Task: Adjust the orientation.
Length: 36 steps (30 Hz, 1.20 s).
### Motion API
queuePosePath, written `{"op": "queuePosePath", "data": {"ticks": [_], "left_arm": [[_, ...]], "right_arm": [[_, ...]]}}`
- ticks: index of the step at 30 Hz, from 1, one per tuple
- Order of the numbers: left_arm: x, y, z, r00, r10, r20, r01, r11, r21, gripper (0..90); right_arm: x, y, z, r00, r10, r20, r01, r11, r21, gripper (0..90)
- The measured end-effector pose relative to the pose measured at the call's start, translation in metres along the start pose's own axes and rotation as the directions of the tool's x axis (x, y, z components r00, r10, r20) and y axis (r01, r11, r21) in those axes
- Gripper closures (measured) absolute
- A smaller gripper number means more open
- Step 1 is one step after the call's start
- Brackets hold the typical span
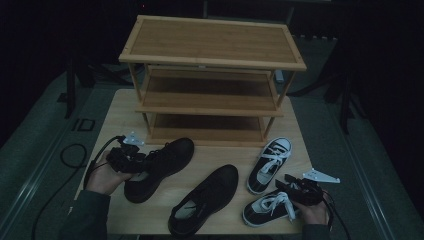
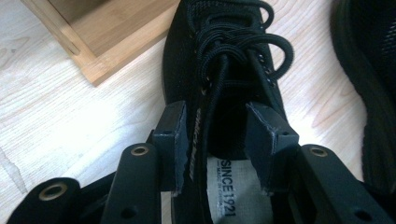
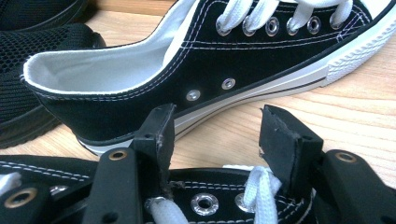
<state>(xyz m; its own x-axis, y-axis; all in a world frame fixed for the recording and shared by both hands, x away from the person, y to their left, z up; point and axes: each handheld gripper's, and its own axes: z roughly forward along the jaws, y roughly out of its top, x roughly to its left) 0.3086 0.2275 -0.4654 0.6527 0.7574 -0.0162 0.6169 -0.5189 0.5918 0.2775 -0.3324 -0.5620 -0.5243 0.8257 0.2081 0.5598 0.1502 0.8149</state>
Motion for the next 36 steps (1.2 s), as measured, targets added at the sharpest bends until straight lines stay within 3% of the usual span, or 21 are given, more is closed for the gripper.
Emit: {"op": "queuePosePath", "data": {"ticks": [5,13,36], "left_arm": [[-0.001,-0.001,-0.013,0.9999,-0.015,0.002,0.015,0.9991,-0.04,57.9],[-0.009,0.007,-0.027,1.0,0.007,0.007,-0.006,0.9966,-0.082,56.4],[-0.045,0.036,-0.013,0.9945,0.084,0.062,-0.081,0.9953,-0.054,54.7]], "right_arm": [[0.0,0.0,0.0,1.0,-0.001,0.001,0.001,1.0,-0.001,45.1],[0.0,0.0,0.0,1.0,0.001,-0.001,-0.001,1.0,0.0,45.1],[0.0,0.0,0.0,1.0,0.0,-0.003,0.0,1.0,0.001,45.1]]}}
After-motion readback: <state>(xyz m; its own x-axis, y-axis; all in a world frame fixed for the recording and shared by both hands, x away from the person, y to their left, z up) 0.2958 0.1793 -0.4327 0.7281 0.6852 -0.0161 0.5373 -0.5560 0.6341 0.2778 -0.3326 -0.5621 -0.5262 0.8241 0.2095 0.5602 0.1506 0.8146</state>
